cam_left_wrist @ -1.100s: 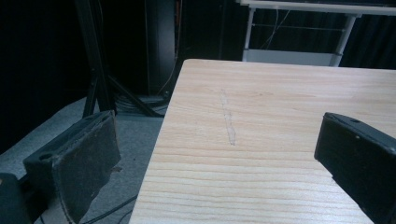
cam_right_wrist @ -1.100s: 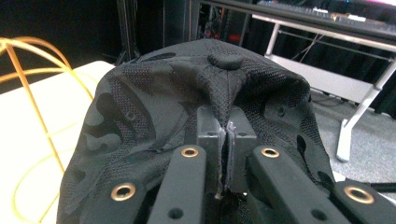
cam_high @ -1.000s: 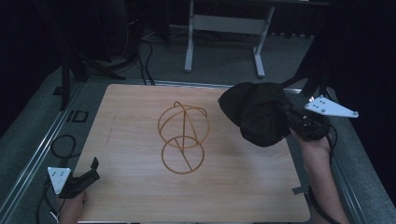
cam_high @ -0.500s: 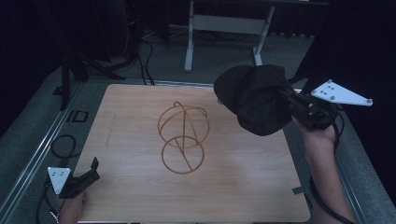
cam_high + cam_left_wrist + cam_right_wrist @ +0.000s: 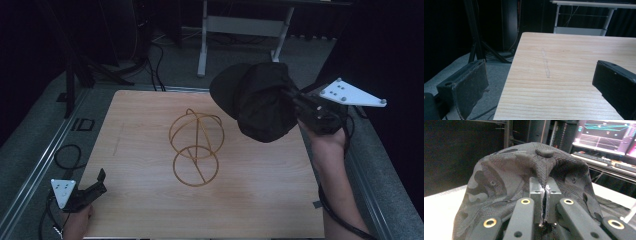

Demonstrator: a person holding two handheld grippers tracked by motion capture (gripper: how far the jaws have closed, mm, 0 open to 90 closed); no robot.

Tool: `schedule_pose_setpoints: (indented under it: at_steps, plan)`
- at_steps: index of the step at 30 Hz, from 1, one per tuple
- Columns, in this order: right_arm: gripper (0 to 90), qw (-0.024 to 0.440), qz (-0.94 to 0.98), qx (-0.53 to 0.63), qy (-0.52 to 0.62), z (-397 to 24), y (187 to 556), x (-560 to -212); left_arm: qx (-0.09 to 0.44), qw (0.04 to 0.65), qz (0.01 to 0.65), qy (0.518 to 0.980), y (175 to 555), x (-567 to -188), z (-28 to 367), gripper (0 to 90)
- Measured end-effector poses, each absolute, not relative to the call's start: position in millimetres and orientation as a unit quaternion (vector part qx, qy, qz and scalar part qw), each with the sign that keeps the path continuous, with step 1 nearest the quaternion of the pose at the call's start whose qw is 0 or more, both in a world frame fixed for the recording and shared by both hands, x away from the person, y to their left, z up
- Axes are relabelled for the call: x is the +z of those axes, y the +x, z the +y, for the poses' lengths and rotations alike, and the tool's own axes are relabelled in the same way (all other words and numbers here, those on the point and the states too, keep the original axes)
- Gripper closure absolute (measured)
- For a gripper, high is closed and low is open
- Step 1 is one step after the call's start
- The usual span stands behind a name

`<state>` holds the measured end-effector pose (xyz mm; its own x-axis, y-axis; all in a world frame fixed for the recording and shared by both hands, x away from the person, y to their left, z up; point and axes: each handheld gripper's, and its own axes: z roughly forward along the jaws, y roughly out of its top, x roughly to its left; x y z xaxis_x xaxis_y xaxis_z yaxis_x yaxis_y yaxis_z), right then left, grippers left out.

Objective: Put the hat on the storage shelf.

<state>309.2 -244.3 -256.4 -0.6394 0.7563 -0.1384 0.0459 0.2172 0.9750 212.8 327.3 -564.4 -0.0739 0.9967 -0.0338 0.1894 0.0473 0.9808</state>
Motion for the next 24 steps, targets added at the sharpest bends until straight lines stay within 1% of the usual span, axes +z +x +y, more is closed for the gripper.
schedule_pose_setpoints:
  at_steps: [14, 24]
  plan:
    - [86.8, 0.295, 0.727, 0.568, 0.247, -199, 310, -258, 0.456, 0.444, 0.572, 0.518, 213, -564, 327, 0.6]
    - [86.8, 0.272, 0.741, 0.572, 0.223, -166, 313, -265, 0.456, 0.444, 0.572, 0.518, 212, -564, 328, 0.6]
